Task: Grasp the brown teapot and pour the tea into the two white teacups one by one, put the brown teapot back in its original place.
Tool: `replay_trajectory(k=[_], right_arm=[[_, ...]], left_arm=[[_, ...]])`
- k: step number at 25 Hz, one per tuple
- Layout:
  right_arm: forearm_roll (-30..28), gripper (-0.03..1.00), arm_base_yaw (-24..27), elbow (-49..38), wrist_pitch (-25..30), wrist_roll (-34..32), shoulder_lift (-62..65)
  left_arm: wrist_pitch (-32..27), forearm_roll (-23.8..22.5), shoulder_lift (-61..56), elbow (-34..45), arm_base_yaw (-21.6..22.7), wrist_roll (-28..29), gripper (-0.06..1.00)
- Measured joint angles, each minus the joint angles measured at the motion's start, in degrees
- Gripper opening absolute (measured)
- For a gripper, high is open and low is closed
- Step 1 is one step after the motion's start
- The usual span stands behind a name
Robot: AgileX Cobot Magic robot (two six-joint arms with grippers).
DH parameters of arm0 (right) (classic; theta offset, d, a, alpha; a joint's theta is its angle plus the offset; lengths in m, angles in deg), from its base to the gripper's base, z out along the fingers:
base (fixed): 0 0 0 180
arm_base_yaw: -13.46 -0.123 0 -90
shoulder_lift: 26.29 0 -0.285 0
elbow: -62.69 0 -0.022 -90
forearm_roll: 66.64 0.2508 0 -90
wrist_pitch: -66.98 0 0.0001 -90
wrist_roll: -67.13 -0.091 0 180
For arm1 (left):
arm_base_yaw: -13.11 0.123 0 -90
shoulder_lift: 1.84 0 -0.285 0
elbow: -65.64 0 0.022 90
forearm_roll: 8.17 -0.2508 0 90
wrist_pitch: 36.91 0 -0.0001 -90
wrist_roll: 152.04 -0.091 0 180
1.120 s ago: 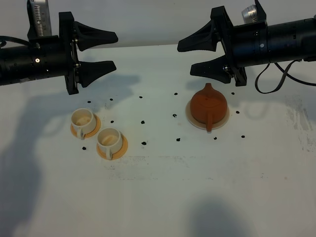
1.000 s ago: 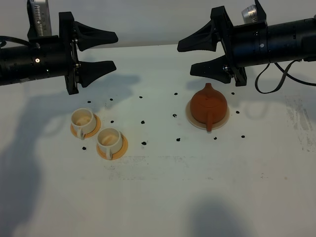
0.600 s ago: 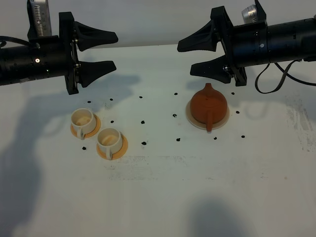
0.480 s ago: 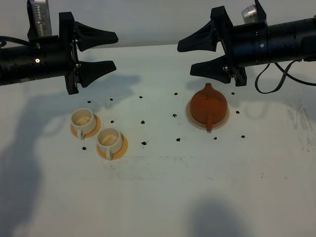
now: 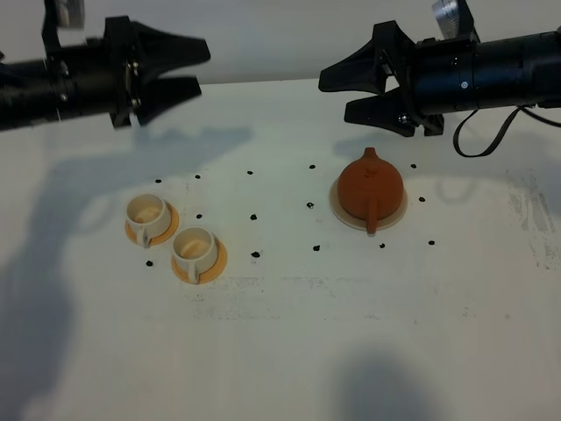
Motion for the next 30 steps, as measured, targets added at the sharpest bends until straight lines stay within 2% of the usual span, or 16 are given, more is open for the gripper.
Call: replay_trajectory(k=[3, 6, 11, 15, 18, 22, 27, 30], right_arm=[[0.0, 0.59, 0.0, 0.0, -1.6, 4.0, 0.0], [-1.4, 0.59, 0.0, 0.9, -3.1, 6.8, 0.0], [-7.4, 0.59, 0.0, 4.4, -4.5, 7.1, 0.0], [-14.7, 0.59, 0.0, 5.7, -7.3, 5.4, 0.4], [-22.1, 0.59, -0.2, 5.7, -10.4, 3.5, 2.6], [-34.6, 0.59, -1.8, 5.7, -13.8, -0.8, 6.0], [-49.3, 0.59, -6.0, 5.7, -15.8, -7.7, 7.9], [-55.1, 0.59, -8.3, 5.7, -15.8, -10.6, 7.9]], left_arm=[[-0.3, -1.2, 0.0, -2.8, 0.0, -2.9, 0.61], [1.9, -5.6, -1.0, -4.6, 0.0, -4.8, 0.61], [8.9, -16.8, -6.8, -5.3, 0.0, -7.4, 0.58], [14.1, -28.0, -12.9, -5.4, 0.0, -4.6, 0.57], [16.4, -37.1, -17.0, -5.4, 0.0, 1.2, 0.57], [17.5, -50.6, -21.3, -5.4, 0.0, 12.5, 0.57], [15.1, -71.1, -25.8, -5.4, 0.0, 32.0, 0.57], [12.5, -79.8, -28.5, -5.4, 0.0, 38.6, 0.57]])
